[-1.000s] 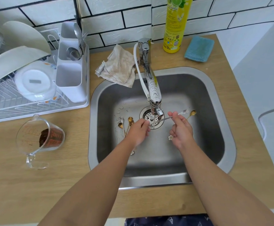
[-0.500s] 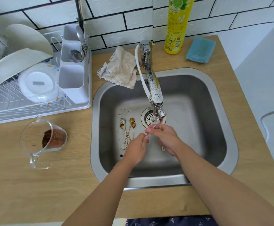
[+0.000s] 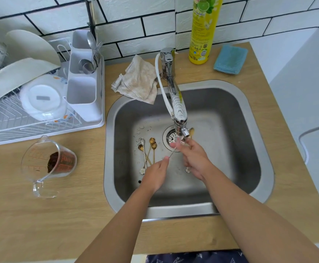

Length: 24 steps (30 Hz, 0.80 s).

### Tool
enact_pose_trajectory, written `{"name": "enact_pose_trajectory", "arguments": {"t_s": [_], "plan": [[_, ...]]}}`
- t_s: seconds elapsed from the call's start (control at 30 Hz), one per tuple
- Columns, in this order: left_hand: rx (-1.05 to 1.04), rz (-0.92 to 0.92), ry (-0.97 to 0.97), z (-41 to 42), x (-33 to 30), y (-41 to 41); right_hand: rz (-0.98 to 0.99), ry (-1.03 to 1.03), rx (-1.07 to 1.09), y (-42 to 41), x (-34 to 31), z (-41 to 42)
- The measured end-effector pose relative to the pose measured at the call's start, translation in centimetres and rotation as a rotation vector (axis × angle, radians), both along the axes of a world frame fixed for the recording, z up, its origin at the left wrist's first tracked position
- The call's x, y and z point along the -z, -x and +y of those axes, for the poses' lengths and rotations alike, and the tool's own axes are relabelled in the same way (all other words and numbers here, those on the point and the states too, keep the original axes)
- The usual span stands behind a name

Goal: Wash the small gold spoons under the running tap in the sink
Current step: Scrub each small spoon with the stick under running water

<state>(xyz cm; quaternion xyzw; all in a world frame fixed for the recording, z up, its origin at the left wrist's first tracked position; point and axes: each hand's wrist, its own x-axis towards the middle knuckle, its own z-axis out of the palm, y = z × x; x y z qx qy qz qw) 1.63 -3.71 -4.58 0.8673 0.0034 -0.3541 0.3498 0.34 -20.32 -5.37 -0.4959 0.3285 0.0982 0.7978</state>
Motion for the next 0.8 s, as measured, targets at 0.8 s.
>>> {"name": "enact_pose_trajectory", "arguments": {"t_s": [0.8], "plan": [[-0.145,0.557,0.137,0.9,-1.3,-0.5,-0.064,0.141,-0.026,0.0,0.3,-0.7]]}}
